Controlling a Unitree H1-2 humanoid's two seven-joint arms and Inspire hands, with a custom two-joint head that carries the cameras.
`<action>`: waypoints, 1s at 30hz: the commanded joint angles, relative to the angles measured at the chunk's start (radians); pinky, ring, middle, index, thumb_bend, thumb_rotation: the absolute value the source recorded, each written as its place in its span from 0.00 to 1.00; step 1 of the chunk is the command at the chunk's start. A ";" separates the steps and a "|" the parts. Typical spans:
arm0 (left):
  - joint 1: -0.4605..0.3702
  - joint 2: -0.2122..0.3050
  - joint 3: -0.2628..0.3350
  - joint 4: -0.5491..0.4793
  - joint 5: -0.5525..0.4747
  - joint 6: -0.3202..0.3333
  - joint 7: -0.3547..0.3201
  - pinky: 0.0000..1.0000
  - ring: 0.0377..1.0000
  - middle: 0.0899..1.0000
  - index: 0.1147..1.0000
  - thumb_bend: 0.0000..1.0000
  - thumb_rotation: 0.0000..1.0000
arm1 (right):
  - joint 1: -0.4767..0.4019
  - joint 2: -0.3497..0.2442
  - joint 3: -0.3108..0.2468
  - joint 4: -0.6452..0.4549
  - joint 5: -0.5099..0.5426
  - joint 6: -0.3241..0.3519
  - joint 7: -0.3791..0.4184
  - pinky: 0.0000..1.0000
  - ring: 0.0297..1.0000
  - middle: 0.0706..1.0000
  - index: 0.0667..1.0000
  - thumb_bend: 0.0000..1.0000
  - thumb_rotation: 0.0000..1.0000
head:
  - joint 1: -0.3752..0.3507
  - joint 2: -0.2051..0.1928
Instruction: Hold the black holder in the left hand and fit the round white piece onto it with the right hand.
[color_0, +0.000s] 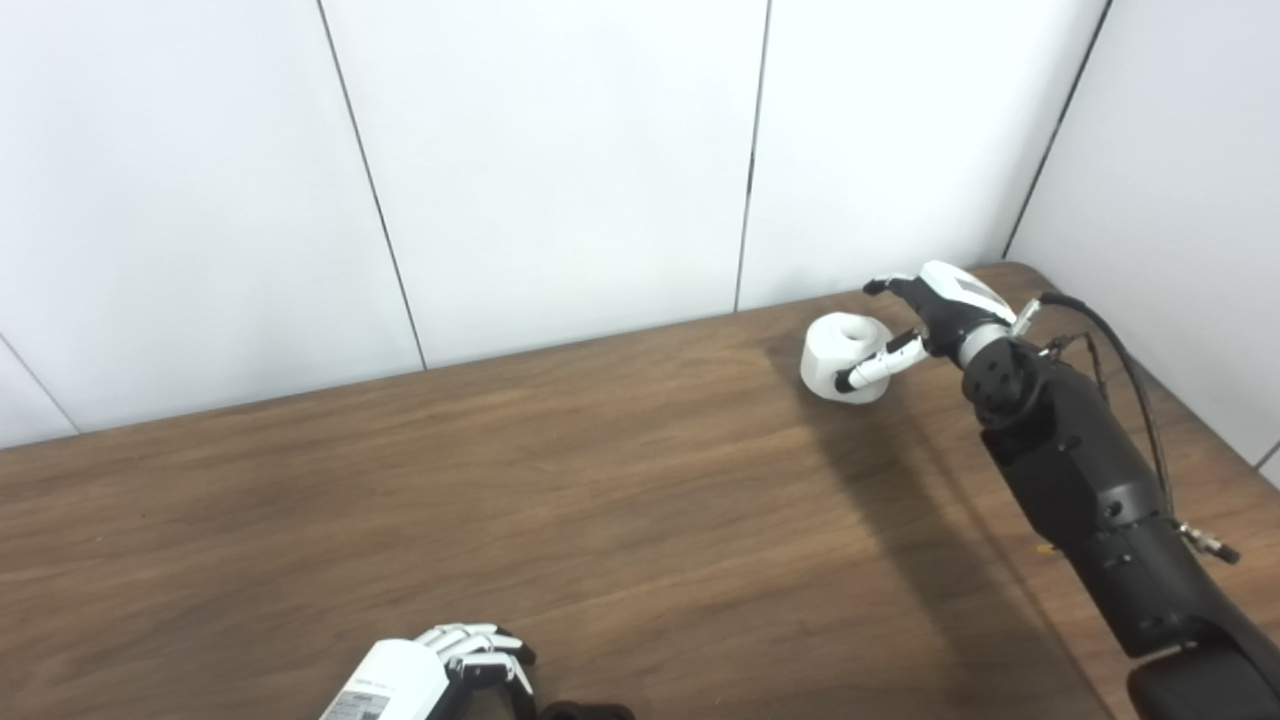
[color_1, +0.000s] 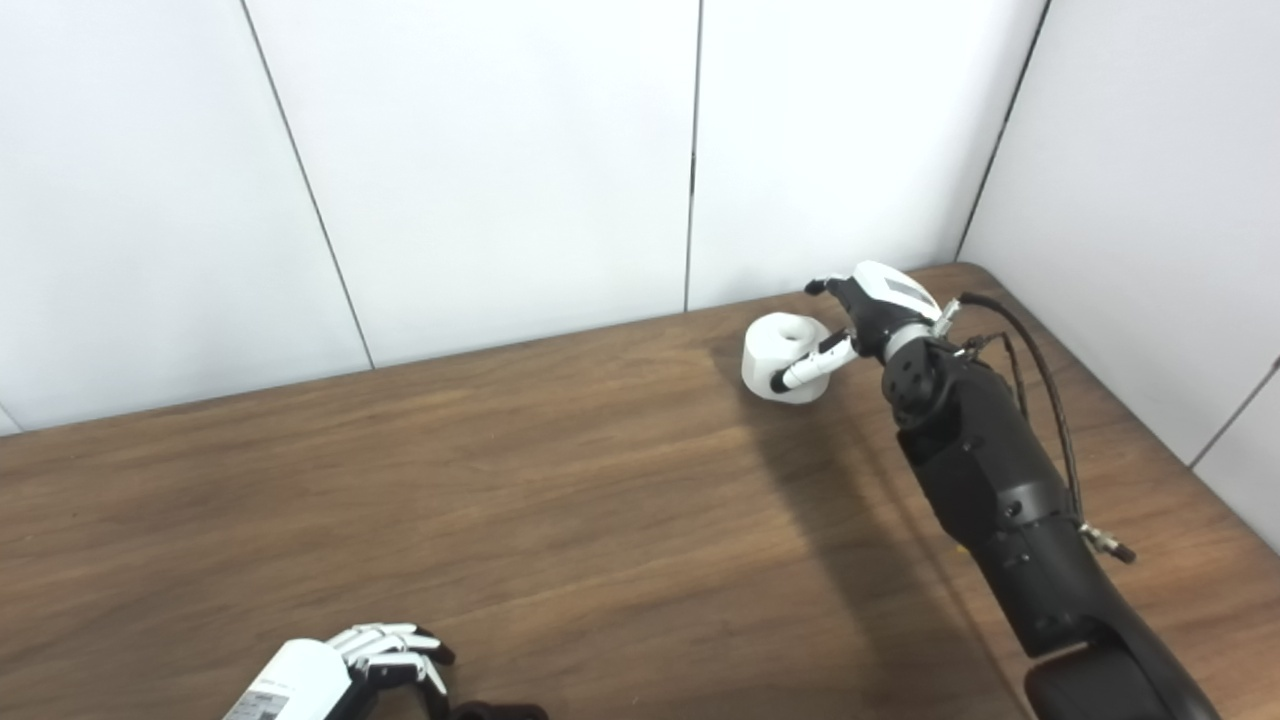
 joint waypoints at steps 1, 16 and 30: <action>0.022 0.008 -0.016 0.020 0.030 0.028 -0.042 0.78 0.80 0.71 0.42 0.52 0.05 | -0.039 -0.035 -0.022 -0.027 -0.008 -0.006 -0.019 0.95 0.99 0.93 0.79 0.91 0.31 | -0.001 0.001; 0.020 0.006 -0.012 0.020 0.022 0.030 -0.047 0.79 0.80 0.72 0.42 0.52 0.05 | -0.027 -0.064 0.009 -0.015 0.006 -0.009 -0.044 0.92 0.99 0.94 0.67 0.89 0.28 | 0.000 0.008; 0.016 0.009 -0.013 0.017 0.022 0.030 -0.053 0.80 0.80 0.72 0.42 0.52 0.05 | -0.030 -0.085 0.042 -0.006 0.003 -0.008 -0.037 0.91 0.99 0.93 0.67 0.90 0.30 | 0.000 0.013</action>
